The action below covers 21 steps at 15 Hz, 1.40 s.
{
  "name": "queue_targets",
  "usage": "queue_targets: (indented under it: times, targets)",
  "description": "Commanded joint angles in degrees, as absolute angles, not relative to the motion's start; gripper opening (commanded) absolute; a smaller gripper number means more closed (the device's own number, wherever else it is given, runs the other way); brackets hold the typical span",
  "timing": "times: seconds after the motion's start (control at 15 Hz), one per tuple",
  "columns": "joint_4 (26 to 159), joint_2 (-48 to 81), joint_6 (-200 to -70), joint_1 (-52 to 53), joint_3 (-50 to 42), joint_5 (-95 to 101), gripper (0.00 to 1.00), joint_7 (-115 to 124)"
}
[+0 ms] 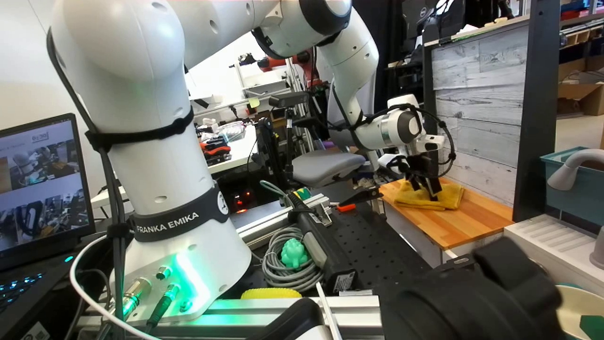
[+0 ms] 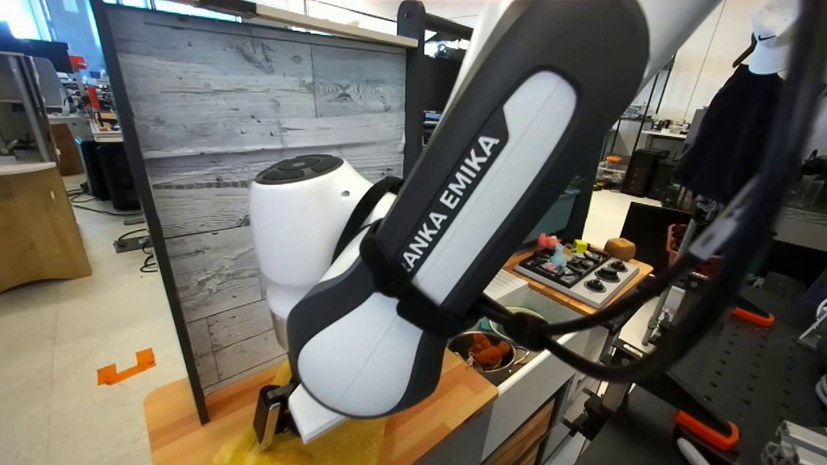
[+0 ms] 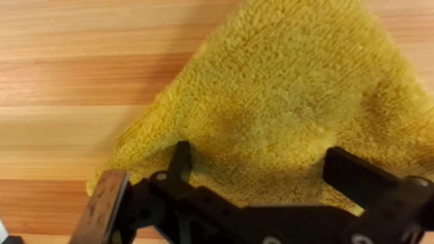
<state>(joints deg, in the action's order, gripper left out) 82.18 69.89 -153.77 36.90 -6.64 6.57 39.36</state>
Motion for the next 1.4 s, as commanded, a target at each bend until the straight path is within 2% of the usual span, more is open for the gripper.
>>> queue_targets:
  times: [0.0, 0.67, 0.87, 1.13, 1.33]
  targets:
    - [81.4, 70.3, -151.3, 35.3, -9.3, 5.9, 1.0, 39.1]
    - [76.0, 76.6, -160.5, 40.8, -4.2, 5.6, 1.0, 35.6]
    - [79.0, 72.5, -153.6, 38.6, -1.8, 2.3, 1.0, 35.1]
    - [83.3, 69.2, -146.0, 38.4, -9.1, 2.7, 1.0, 40.7]
    - [85.4, 69.7, -146.9, 36.4, -12.2, 3.1, 1.0, 44.3]
